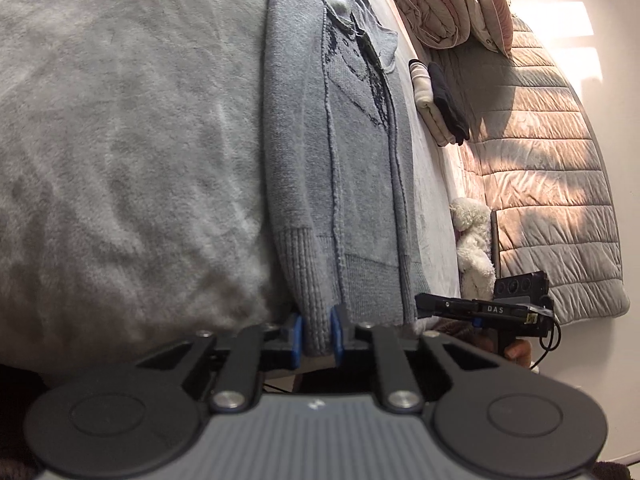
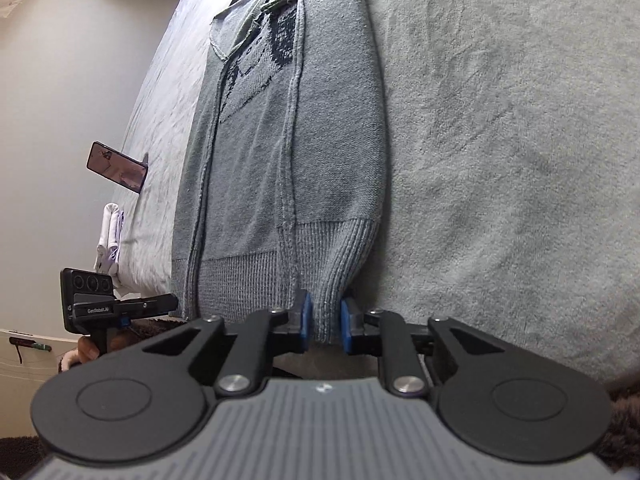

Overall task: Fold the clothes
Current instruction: 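Pinch the ribbed hem with the left gripper while the right gripper pinches beside it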

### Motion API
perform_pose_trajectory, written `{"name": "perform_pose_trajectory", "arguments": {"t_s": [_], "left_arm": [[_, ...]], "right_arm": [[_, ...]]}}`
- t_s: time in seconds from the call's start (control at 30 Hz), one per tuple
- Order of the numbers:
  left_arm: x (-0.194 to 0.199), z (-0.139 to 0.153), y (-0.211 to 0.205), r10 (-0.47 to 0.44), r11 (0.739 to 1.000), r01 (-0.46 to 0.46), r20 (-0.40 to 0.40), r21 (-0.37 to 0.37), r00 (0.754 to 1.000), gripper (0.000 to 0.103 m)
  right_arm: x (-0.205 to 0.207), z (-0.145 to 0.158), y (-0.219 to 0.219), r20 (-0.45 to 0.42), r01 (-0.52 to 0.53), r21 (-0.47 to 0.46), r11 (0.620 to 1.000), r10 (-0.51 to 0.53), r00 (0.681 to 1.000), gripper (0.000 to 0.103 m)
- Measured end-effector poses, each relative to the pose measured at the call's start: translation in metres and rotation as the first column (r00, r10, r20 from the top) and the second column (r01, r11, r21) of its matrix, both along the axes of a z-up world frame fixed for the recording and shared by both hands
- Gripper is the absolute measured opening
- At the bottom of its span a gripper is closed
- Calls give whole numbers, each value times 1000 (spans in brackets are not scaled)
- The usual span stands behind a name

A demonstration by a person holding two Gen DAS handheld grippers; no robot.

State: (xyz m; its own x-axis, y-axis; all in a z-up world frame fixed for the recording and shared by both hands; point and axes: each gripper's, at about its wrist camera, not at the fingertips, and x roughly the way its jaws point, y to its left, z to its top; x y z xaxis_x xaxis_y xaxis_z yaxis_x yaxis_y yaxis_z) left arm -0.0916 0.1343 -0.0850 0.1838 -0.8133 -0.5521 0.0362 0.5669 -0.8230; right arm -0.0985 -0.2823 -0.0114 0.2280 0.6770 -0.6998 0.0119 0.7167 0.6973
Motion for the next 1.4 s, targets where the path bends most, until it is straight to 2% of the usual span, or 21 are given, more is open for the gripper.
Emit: {"name": "perform_pose_trajectory", "arguments": {"t_s": [0.17,0.3,0.5,0.63,0.77,0.93,0.97,1.03,1.07,1.1,1.13,1.17,1.2,1.27,1.4], "left_arm": [[4,14,-1,23,994,-18,41,-112,999,8],[15,26,-1,93,985,-80,81,-151,992,8],[41,38,3,194,973,-180,95,-144,976,8],[66,42,5,227,971,-215,127,-102,966,8],[83,35,8,258,966,-249,142,-77,956,8],[92,18,11,308,951,-298,171,-82,936,9],[94,17,13,319,947,-307,169,-93,933,14],[95,18,17,343,938,-325,179,-122,922,32],[94,20,19,355,933,-333,191,-140,915,34],[93,25,20,359,932,-335,222,-137,906,36],[92,30,20,362,931,-338,254,-135,897,39],[91,35,21,365,931,-340,286,-132,886,40],[90,40,19,356,934,-342,326,-101,876,41],[91,44,13,329,939,-341,370,-37,868,41],[93,43,1,268,945,-320,406,66,874,41]], "right_arm": [[7,11,0,21,5,41,999,-6,1000,13],[16,24,1,57,22,80,997,-26,998,13],[45,40,3,119,61,95,994,-72,990,13],[68,41,6,144,84,86,993,-96,985,13],[89,31,0,157,132,87,987,-145,977,13],[104,3,-9,138,201,120,972,-217,966,15],[106,-3,-10,124,217,123,968,-232,965,16],[107,-4,-12,116,220,119,968,-234,965,17],[106,0,-15,135,224,126,967,-240,961,17],[104,5,-18,159,231,133,964,-251,955,22],[102,10,-21,182,239,141,961,-262,948,32],[100,14,-25,204,251,150,956,-278,939,38],[97,17,-29,225,265,160,951,-297,928,43],[95,19,-34,238,282,168,945,-317,918,43],[96,15,-32,235,288,127,949,-311,921,43]]}}
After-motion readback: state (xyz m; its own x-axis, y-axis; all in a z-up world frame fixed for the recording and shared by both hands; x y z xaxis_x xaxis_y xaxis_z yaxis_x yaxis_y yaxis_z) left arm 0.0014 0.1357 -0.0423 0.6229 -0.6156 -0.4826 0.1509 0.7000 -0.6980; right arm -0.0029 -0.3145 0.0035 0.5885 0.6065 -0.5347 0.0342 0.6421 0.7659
